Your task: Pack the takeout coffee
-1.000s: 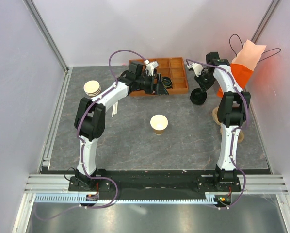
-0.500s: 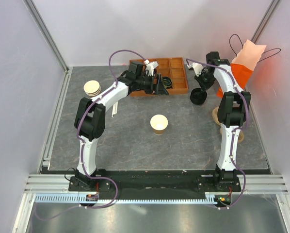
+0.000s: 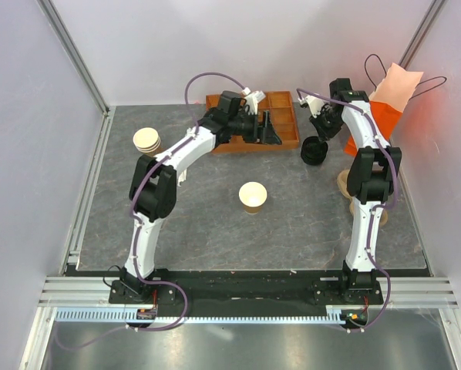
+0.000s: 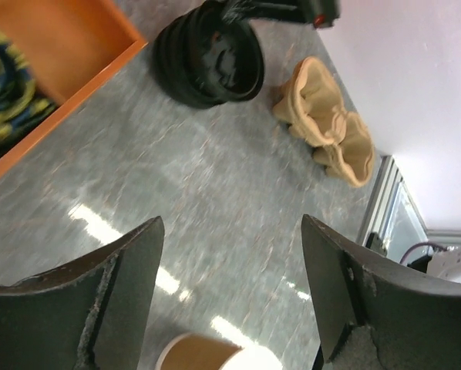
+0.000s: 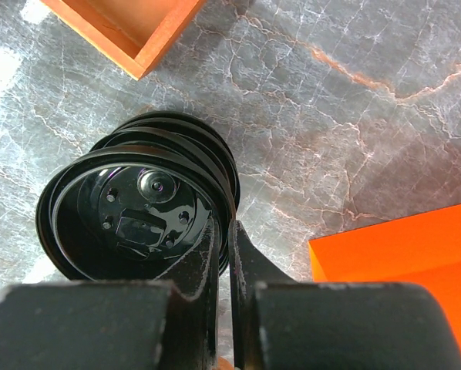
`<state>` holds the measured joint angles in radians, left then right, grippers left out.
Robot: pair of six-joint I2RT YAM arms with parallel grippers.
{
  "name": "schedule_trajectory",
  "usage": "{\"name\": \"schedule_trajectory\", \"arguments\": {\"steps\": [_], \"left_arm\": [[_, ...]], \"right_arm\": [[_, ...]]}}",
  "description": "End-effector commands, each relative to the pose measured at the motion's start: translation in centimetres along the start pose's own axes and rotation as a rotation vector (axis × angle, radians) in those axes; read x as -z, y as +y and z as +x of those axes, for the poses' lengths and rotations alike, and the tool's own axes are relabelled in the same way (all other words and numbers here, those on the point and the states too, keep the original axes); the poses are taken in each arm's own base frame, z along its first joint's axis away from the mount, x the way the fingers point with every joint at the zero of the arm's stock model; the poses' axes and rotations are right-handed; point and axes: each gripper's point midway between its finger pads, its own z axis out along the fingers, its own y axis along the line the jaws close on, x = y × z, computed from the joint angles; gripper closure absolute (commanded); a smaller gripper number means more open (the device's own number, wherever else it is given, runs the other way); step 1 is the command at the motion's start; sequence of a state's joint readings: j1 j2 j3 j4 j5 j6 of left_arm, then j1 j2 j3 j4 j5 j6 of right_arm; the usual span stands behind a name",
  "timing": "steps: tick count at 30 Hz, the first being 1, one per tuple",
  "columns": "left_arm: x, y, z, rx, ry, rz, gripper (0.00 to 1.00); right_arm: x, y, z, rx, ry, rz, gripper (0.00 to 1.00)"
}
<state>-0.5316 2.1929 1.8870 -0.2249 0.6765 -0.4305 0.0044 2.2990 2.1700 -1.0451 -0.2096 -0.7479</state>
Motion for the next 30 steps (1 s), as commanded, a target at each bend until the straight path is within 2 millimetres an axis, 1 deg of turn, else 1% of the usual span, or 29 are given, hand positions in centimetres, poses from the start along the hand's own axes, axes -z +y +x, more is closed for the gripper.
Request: {"name": "schedule_trajectory", "arguments": {"steps": [1, 2, 3, 5, 6, 7, 9, 10, 11, 15, 20, 23, 24, 26, 30], "left_arm": [[-3.4, -1.7, -0.9, 0.048, -0.046, 0.005, 0.18], [-4.1, -2.1, -1.1, 0.052, -0.058, 0.0, 0.18], [-5.0, -1.7, -0.5, 0.065, -0.047, 0.0, 0.19], [-6.1, -1.8, -0.6, 0.086, -0.065, -0.025, 0.24], [-6.9, -1.1, 0.0, 0.102, -0.062, -0.044, 0.27], [-7.4, -0.9, 0.1, 0.116, -0.064, -0.048, 0.3], [-8.2, -1.4, -0.3, 0.114, -0.081, -0.051, 0.34], [-8.8, -0.9, 0.1, 0.122, -0.077, -0.062, 0.39], [-9.2, -1.1, -0.2, 0.114, -0.094, -0.07, 0.4], [-10.6, -0.8, -0.2, 0.14, -0.118, -0.071, 0.48], [-12.0, -0.8, 0.1, 0.164, -0.139, -0.052, 0.48], [-12.5, -1.0, -0.2, 0.176, -0.156, -0.028, 0.48], [-12.7, -0.7, 0.0, 0.18, -0.156, -0.026, 0.48], [-13.0, -0.8, 0.0, 0.183, -0.162, -0.023, 0.48], [-13.4, -0.3, 0.6, 0.2, -0.149, -0.021, 0.48]], "right_arm": [[3.4, -0.5, -2.5, 0.001, -0.087, 0.034, 1.0], [3.3, -0.4, -2.5, -0.003, -0.085, 0.031, 1.0], [3.3, -0.3, -2.6, -0.003, -0.087, 0.031, 1.0], [3.3, -0.2, -2.5, -0.005, -0.083, 0.028, 1.0], [3.4, -0.2, -2.5, -0.006, -0.085, 0.029, 1.0], [3.4, -0.2, -2.5, -0.008, -0.085, 0.029, 1.0], [3.5, -0.1, -2.4, -0.014, -0.085, 0.024, 1.0], [3.4, -0.1, -2.5, -0.014, -0.086, 0.022, 1.0], [3.5, -0.1, -2.6, -0.015, -0.089, 0.022, 1.0], [3.5, 0.1, -2.5, -0.024, -0.085, 0.019, 1.0], [3.3, 0.3, -2.3, -0.027, -0.084, 0.008, 1.0], [3.4, 0.3, -2.4, -0.027, -0.087, 0.01, 1.0], [3.3, 0.2, -2.4, -0.028, -0.088, 0.009, 1.0], [3.3, 0.1, -2.4, -0.026, -0.087, 0.013, 1.0], [3.3, 0.2, -2.4, -0.023, -0.087, 0.01, 1.0]]}}
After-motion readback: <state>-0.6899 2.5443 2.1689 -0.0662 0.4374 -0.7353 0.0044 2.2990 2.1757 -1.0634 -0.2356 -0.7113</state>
